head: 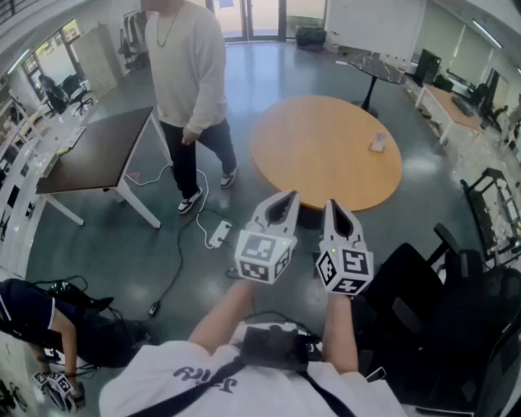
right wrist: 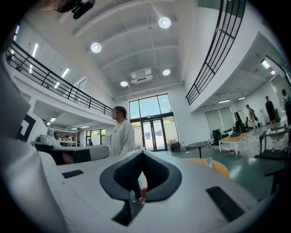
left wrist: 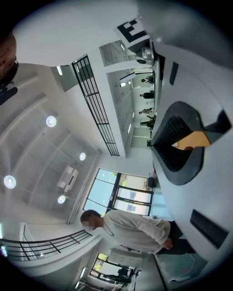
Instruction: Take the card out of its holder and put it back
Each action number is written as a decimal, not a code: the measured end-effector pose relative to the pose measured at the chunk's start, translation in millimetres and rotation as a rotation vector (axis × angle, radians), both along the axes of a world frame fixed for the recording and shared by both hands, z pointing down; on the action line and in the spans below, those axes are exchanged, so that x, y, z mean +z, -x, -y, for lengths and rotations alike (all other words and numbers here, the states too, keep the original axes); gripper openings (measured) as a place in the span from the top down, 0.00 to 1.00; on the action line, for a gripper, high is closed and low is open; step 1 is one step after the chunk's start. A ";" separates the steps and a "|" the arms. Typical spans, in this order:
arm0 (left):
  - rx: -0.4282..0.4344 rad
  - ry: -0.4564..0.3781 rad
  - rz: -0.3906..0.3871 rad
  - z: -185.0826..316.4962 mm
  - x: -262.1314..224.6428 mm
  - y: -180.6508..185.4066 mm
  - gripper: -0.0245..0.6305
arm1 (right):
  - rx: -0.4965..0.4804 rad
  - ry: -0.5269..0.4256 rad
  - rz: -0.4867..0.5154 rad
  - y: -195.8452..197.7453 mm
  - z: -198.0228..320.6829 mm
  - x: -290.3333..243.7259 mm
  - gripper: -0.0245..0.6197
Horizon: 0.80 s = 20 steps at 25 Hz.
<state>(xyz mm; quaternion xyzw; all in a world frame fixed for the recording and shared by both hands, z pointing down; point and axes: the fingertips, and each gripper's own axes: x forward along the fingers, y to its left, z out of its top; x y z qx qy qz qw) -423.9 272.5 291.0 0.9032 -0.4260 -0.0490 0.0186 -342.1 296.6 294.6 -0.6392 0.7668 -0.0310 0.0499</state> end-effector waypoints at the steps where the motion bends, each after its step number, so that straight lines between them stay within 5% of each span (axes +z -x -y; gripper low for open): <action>1: -0.004 0.004 -0.002 -0.1 0.8 -3.2 0.96 | 0.000 -0.001 -0.001 -4.5 -1.2 0.1 0.93; 10: 0.025 0.031 -0.038 -5.9 8.7 -63.9 0.96 | 0.028 -0.002 -0.001 -67.1 -14.6 3.8 0.93; 20: 0.229 0.078 0.007 -40.5 26.5 -179.2 0.96 | 0.226 0.033 0.080 -173.1 -61.5 25.6 0.93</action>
